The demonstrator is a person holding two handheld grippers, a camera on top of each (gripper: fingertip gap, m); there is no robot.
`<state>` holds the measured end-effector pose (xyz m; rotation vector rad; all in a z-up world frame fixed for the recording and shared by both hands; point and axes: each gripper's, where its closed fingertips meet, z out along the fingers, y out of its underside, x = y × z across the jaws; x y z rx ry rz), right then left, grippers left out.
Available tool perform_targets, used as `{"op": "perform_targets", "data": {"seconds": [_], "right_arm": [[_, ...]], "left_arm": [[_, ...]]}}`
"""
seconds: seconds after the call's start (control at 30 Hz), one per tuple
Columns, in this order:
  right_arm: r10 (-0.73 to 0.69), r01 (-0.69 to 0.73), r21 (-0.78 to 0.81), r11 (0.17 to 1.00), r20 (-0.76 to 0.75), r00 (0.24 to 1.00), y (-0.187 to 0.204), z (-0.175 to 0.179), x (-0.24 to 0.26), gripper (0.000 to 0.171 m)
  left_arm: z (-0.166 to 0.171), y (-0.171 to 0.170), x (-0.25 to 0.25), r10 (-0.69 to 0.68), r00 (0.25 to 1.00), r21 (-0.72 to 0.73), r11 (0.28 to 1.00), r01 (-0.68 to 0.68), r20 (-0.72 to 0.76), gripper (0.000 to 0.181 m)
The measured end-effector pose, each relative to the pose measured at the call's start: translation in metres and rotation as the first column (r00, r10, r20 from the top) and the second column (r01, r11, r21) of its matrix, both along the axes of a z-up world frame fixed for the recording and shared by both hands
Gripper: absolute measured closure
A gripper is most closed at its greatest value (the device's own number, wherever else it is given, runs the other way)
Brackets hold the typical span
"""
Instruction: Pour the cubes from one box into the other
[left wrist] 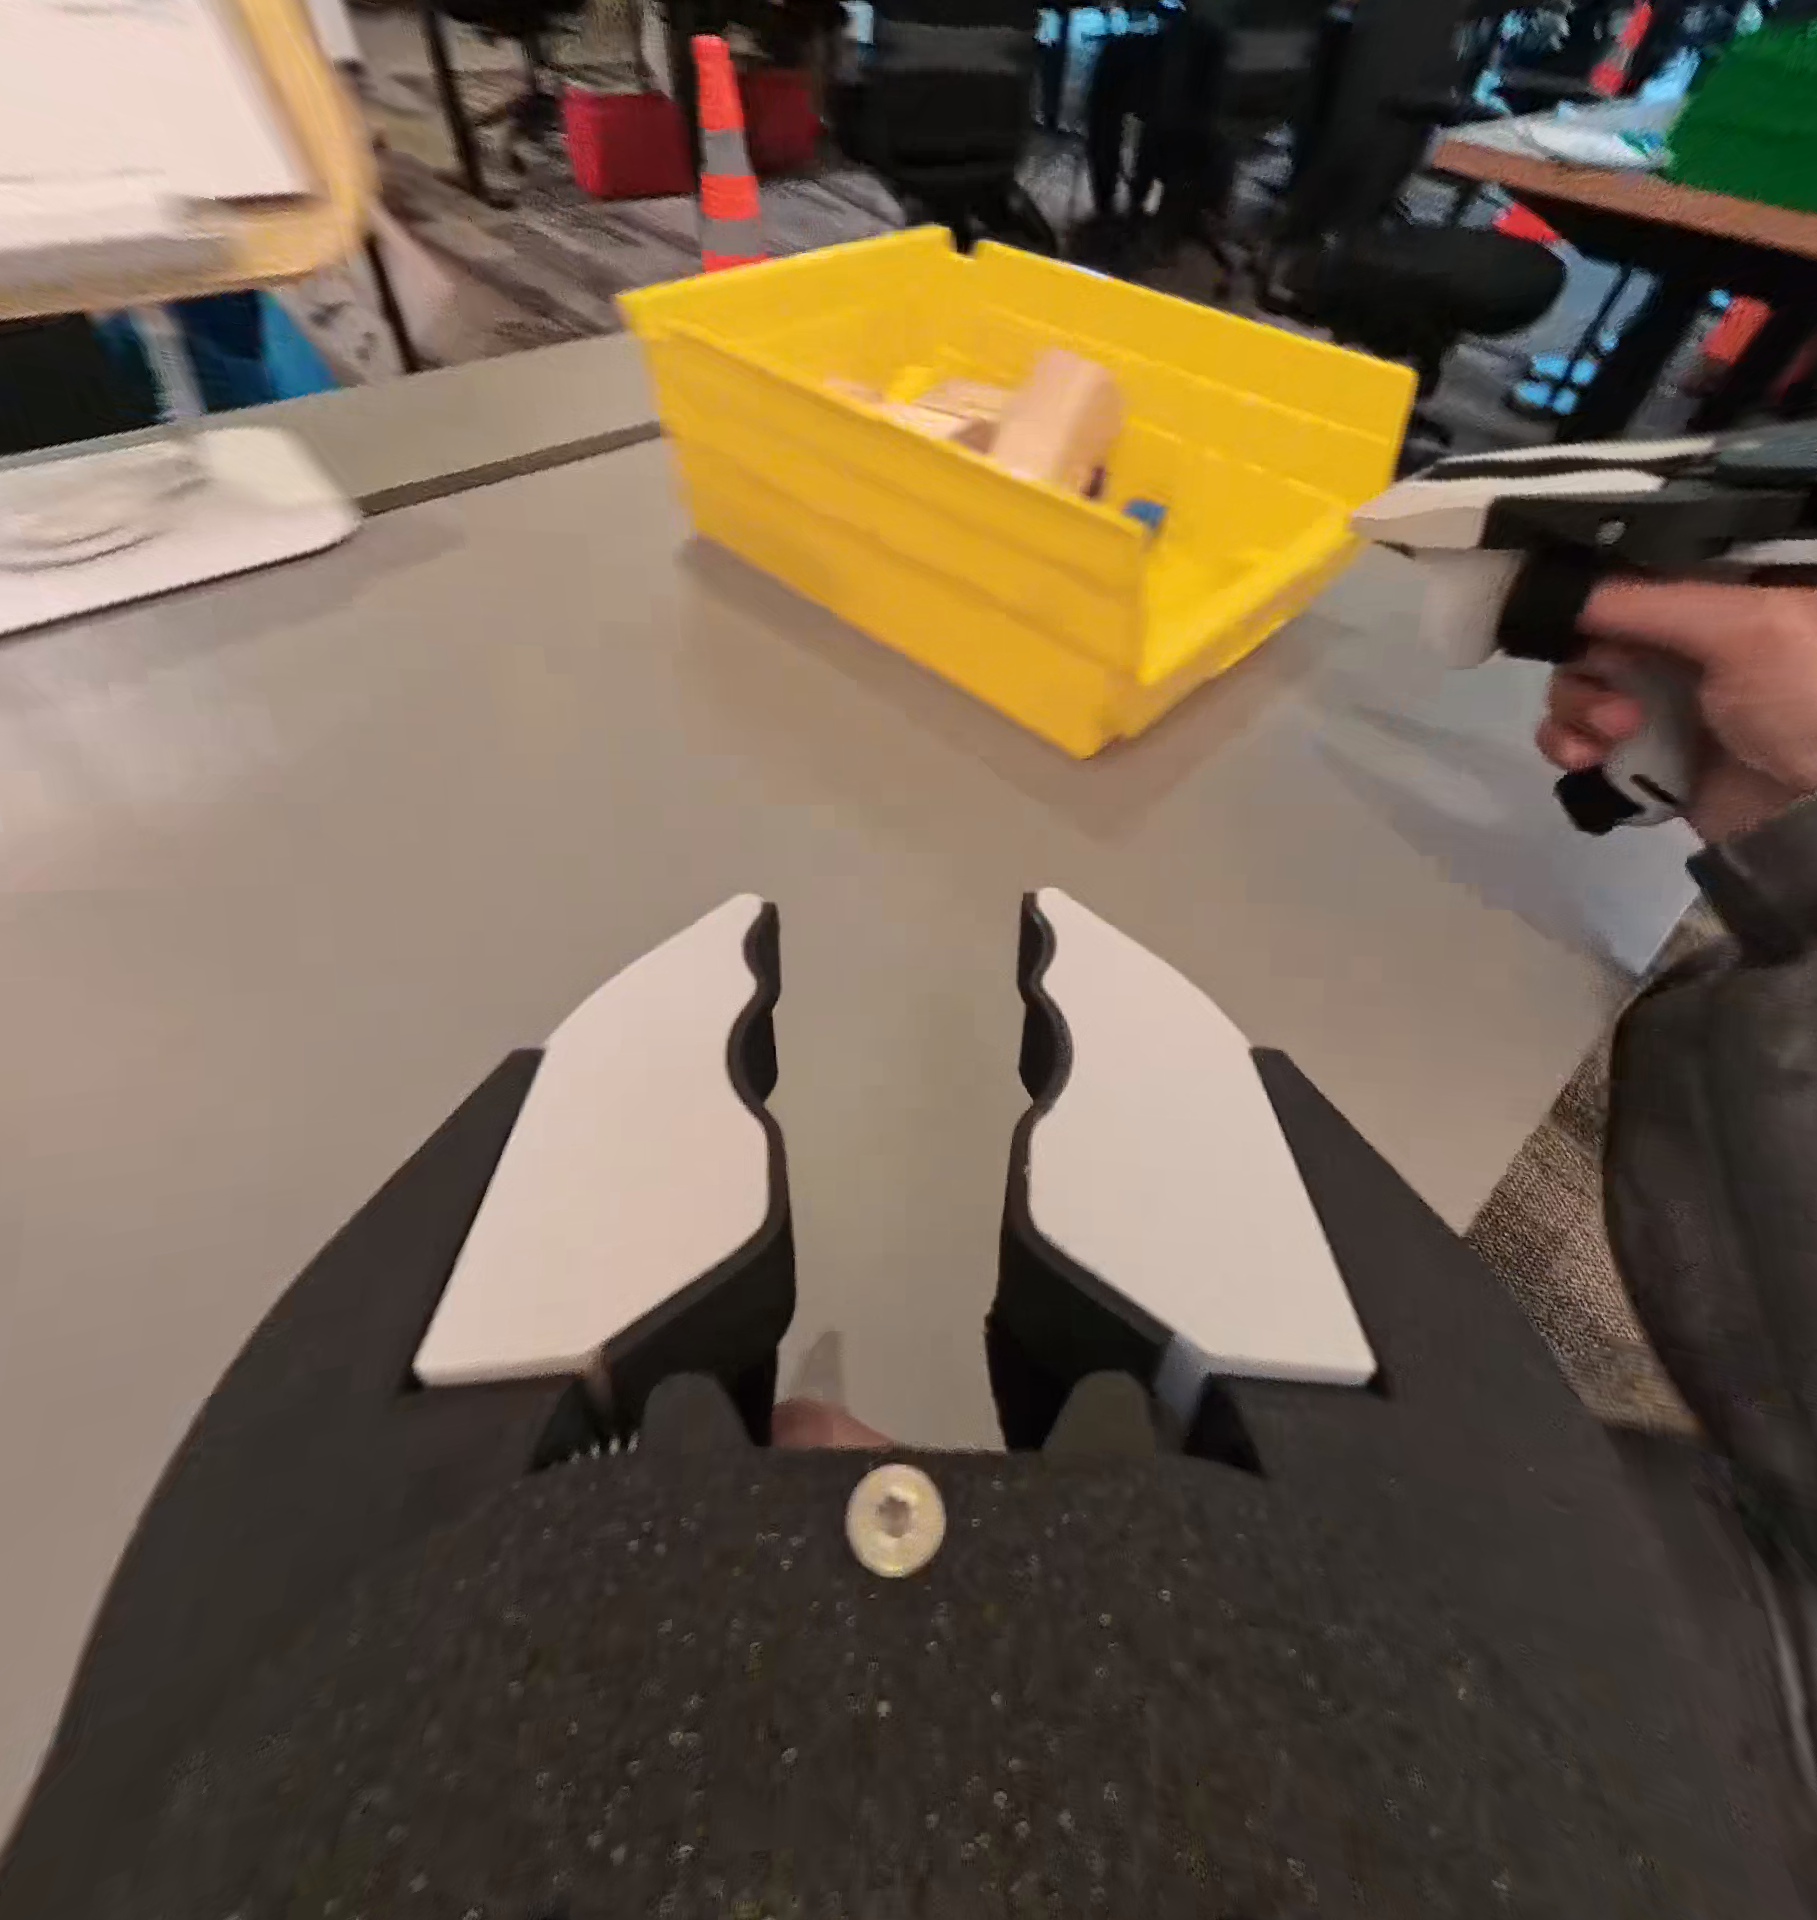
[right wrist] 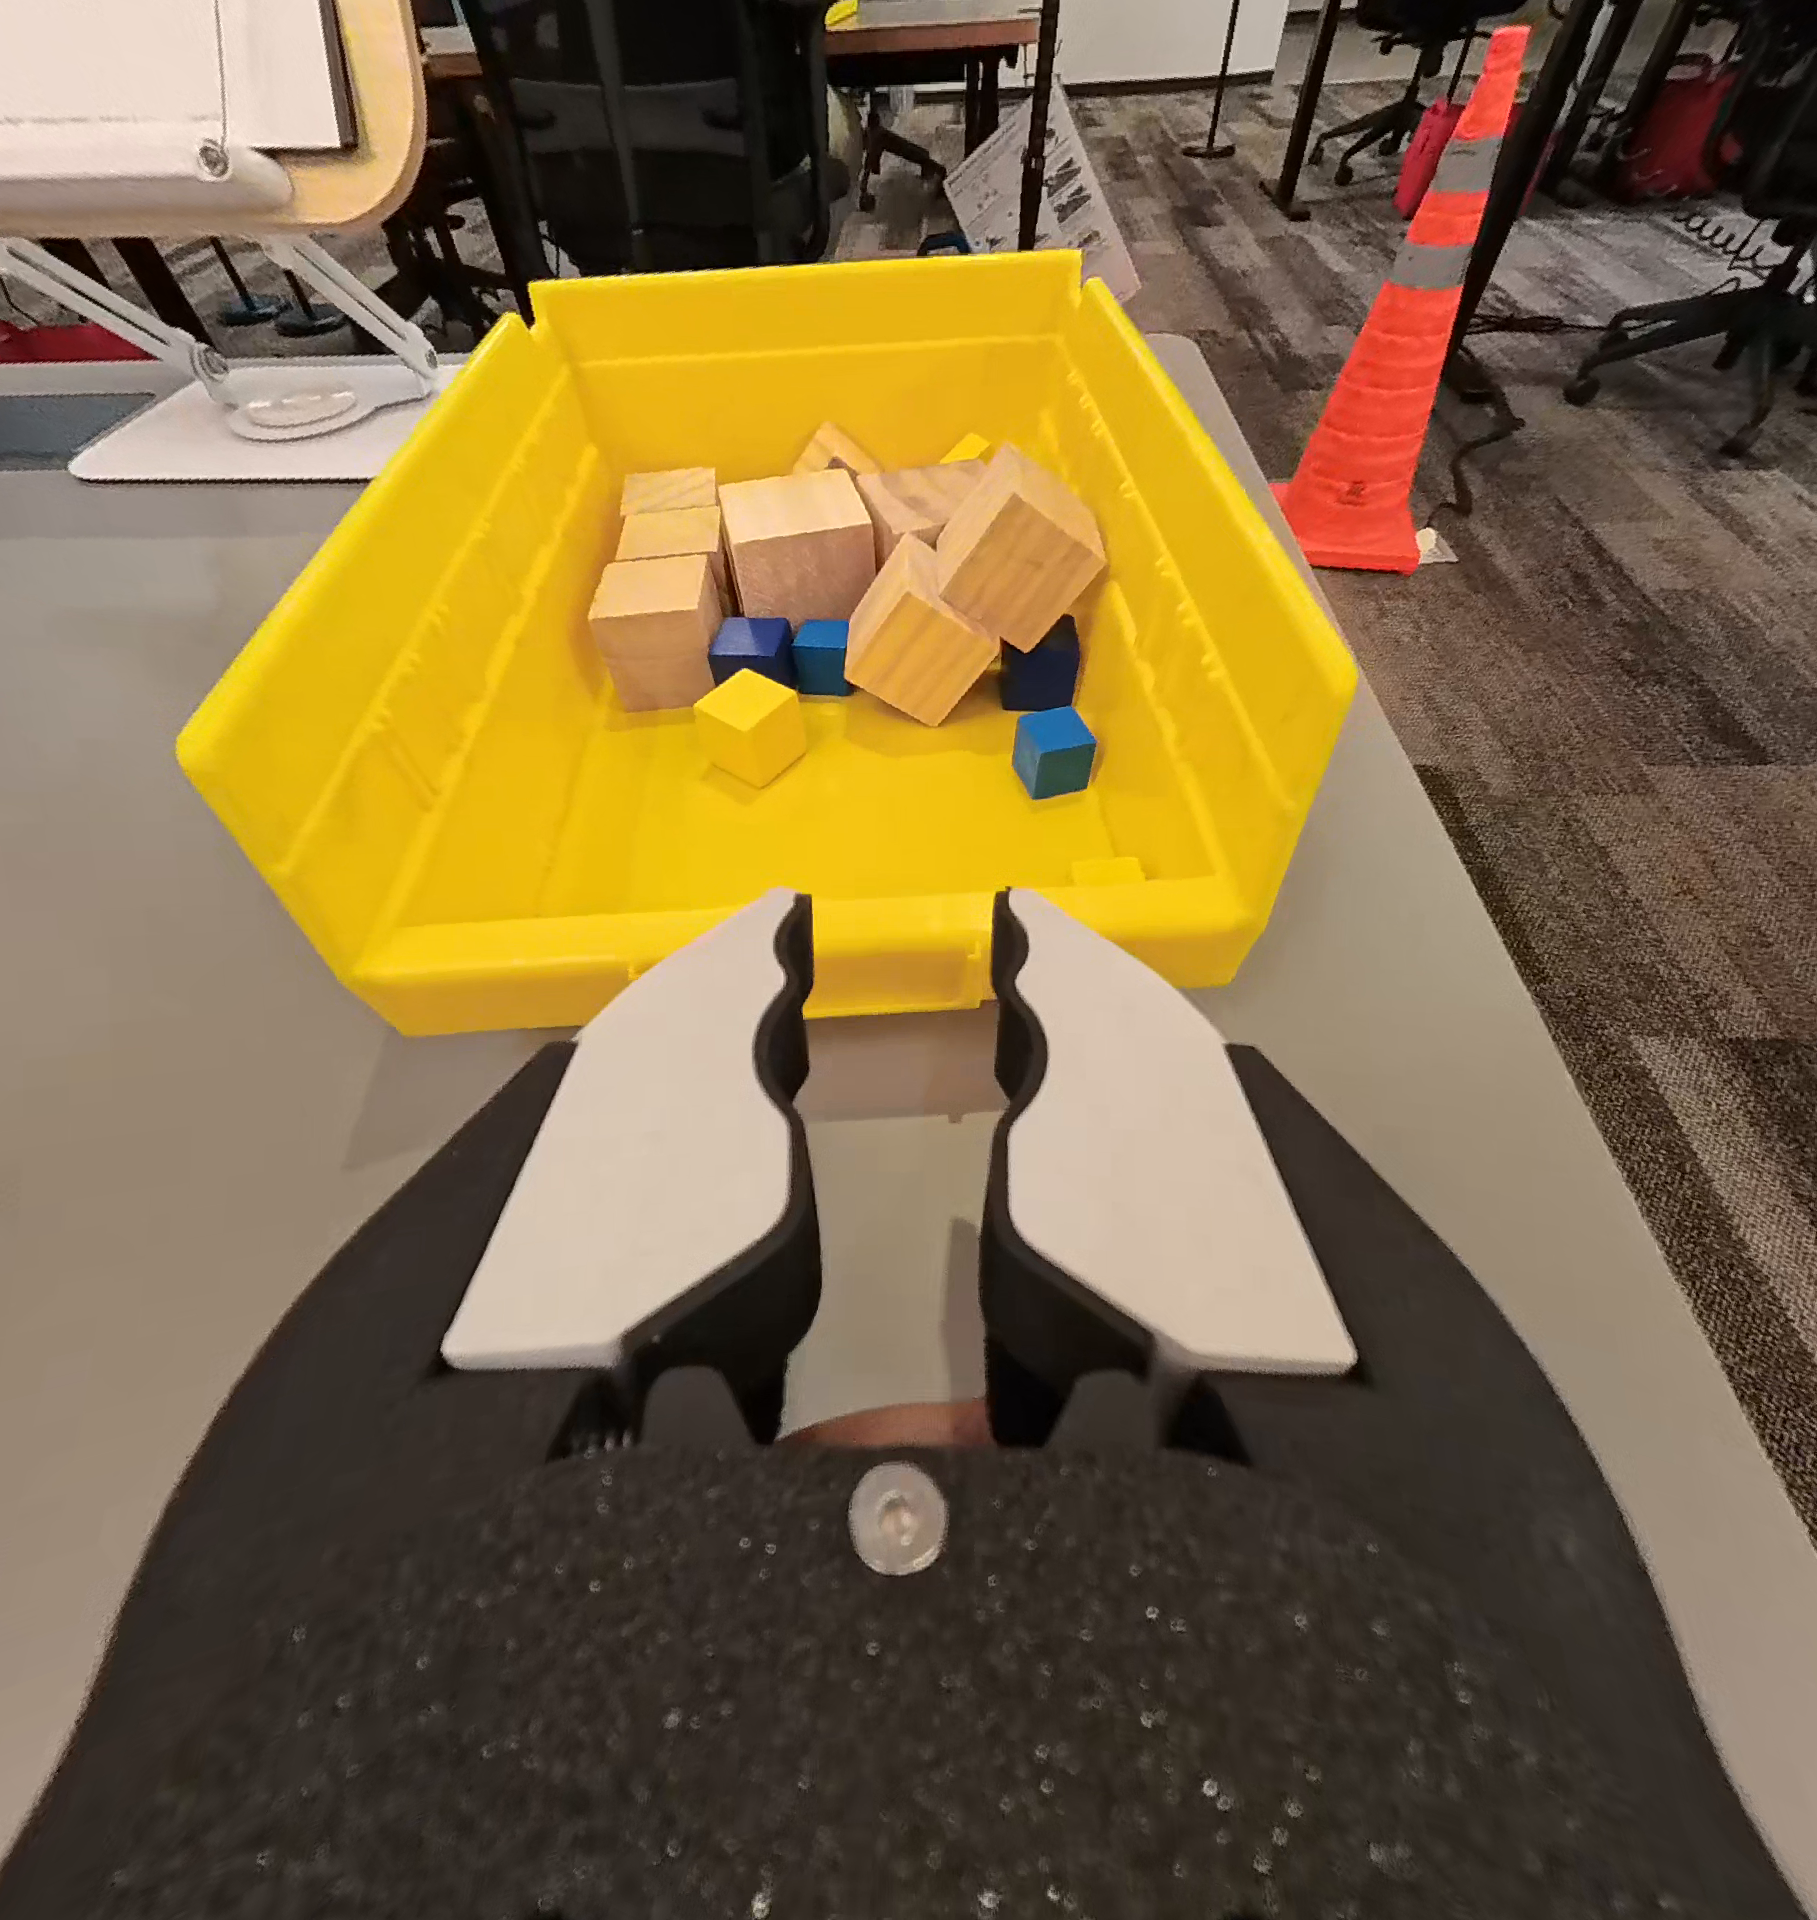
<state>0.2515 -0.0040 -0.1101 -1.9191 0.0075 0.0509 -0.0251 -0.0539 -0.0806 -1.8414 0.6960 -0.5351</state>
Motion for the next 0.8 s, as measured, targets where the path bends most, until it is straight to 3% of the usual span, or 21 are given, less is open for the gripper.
{"op": "perform_targets", "data": {"seconds": [0.07,0.17,0.37,0.47,0.53,0.6,0.63,0.8], "right_arm": [[-0.004,0.004,0.012,1.000,-0.008,1.000,-0.001,0.003,0.001,0.139],[0.005,-0.004,0.021,1.000,-0.048,0.999,-0.002,0.005,0.001,0.139],[-0.009,0.009,0.007,1.000,-0.091,0.996,-0.002,0.005,0.011,0.139],[-0.011,0.012,0.004,1.000,-0.151,0.988,0.000,0.004,0.016,0.139],[-0.009,0.009,0.000,1.000,-0.201,0.979,0.003,0.003,0.016,0.139],[-0.006,0.005,-0.005,1.000,-0.250,0.968,0.006,0.002,0.014,0.139],[-0.010,0.008,-0.011,1.000,-0.259,0.966,0.007,0.000,0.014,0.139],[-0.113,0.096,-0.130,0.987,-0.130,0.985,0.011,-0.020,0.019,0.139]], "left_arm": [[-0.014,0.017,0.060,-0.008,0.998,-0.020,1.000,0.007,-0.070,0.143],[-0.045,0.054,0.114,0.079,0.977,-0.115,0.988,-0.103,-0.196,0.147],[-0.048,0.087,0.173,0.141,0.985,-0.177,0.972,-0.157,-0.099,0.135],[-0.046,0.091,0.178,0.177,0.981,-0.147,0.971,-0.188,-0.083,0.134],[-0.046,0.107,0.171,0.255,0.957,-0.063,0.962,-0.265,-0.139,0.145],[-0.053,0.118,0.172,0.269,0.956,-0.139,0.949,-0.284,-0.117,0.142],[-0.053,0.123,0.166,0.301,0.949,-0.180,0.932,-0.314,-0.096,0.151],[-0.050,0.127,0.122,0.416,0.898,-0.140,0.890,-0.435,-0.145,0.176]]}}
